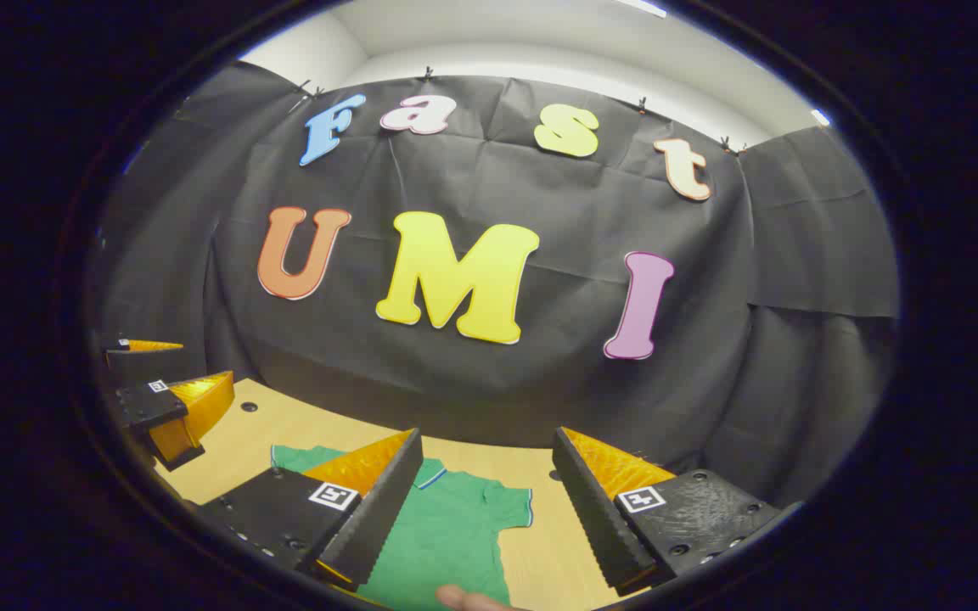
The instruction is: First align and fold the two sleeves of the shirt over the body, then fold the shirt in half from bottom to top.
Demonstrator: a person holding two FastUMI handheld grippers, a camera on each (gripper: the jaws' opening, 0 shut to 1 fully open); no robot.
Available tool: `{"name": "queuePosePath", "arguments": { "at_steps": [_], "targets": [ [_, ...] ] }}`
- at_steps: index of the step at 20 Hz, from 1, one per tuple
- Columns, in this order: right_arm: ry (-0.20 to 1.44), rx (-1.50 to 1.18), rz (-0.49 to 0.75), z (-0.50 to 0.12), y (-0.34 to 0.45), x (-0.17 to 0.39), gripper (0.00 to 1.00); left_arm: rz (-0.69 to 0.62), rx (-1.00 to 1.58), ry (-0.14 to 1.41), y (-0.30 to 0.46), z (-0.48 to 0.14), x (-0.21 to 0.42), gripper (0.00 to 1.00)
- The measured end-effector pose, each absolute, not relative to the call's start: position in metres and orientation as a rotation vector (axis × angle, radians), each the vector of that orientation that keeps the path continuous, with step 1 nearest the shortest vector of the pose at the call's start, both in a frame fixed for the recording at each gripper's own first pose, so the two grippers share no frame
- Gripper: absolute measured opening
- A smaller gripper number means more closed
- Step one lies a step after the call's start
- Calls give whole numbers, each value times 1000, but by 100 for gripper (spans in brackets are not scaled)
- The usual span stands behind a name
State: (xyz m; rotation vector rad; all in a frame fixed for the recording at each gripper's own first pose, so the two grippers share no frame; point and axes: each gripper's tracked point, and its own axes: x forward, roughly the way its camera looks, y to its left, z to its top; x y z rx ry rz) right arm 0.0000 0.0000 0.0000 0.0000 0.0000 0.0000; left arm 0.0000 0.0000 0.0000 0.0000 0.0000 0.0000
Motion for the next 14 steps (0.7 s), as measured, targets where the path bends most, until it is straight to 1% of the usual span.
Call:
{"name": "queuePosePath", "arguments": {
  "at_steps": [2, 3, 5, 6, 7, 10, 11, 12, 13, 14],
  "targets": [
    [2, 11, 13, 1, -4, 2, 93, 8, 11, -21, -5, 8, -1, 98],
    [-1, 14, 18, 4, -6, 3, 97, 11, 13, -26, -8, 11, -2, 98],
    [-10, 19, 27, 8, -11, 5, 97, 20, 26, -25, -16, 14, -3, 98],
    [-11, 16, 30, 7, -14, 6, 96, 25, 50, -25, -18, 14, -3, 100],
    [-10, 14, 30, 7, -17, 7, 96, 25, 56, -31, -20, 18, -5, 98],
    [-1, 21, 32, 4, -26, 10, 96, 11, 31, -30, -32, 17, -6, 97],
    [2, 24, 26, 3, -31, 10, 96, 12, 25, -22, -34, 15, -8, 98],
    [3, 31, 18, 2, -37, 10, 95, 8, 19, -13, -38, 13, -9, 100],
    [4, 42, 14, 2, -42, 9, 95, 7, 15, -7, -42, 12, -10, 98],
    [6, 54, 13, 2, -46, 10, 95, 5, 15, -7, -46, 12, -10, 98]
  ]
}}
